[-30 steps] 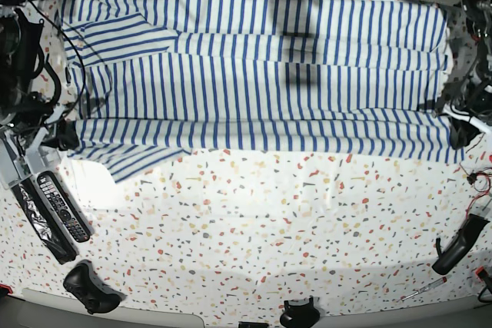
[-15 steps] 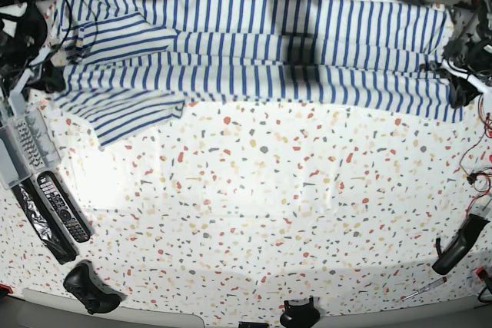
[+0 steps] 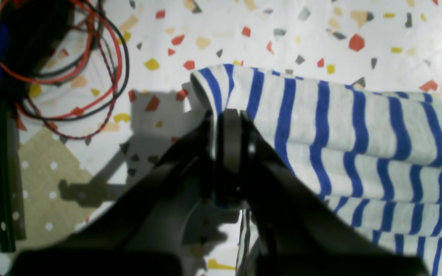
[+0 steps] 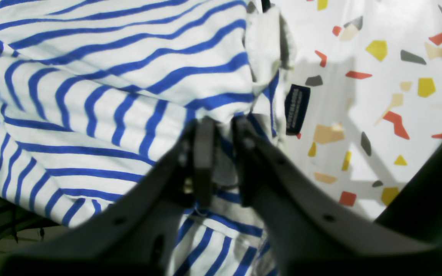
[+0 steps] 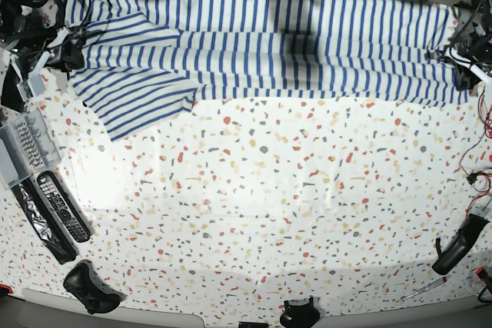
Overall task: Layout the t-shirt on the table in an organized manner, then fold the t-shirt properly
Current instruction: 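Lift the hem and fold it up toward the collar with both grippers, then grasp the folded strip end with the left gripper and fold it toward the middle, then grasp the other strip end with the right gripper and fold it toward the left gripper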
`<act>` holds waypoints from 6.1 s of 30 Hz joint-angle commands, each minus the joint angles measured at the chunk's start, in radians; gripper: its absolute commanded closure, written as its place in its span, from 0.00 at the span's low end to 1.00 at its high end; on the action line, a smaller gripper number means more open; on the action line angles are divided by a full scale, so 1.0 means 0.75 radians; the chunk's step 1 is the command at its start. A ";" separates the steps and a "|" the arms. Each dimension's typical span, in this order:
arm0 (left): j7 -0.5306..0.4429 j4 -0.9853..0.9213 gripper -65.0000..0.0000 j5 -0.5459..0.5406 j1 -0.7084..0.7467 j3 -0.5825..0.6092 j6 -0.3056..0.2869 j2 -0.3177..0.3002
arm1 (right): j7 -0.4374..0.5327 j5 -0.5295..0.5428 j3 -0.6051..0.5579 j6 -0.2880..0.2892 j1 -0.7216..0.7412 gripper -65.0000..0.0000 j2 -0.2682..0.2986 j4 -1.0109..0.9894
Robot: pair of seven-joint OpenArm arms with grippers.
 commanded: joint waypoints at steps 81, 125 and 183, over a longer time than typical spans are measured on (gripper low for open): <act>0.280 0.346 1.00 -0.534 0.088 0.524 -0.108 0.299 | -0.010 0.365 0.018 0.002 0.172 0.77 0.028 0.021; 0.204 0.616 0.56 -0.325 0.034 0.227 -0.310 0.299 | -0.328 0.625 -0.127 0.002 0.154 0.43 -0.016 -0.198; 0.217 0.616 0.56 -0.256 0.042 0.227 -0.309 0.284 | -0.113 0.007 -1.083 -0.042 0.314 1.00 -0.731 0.586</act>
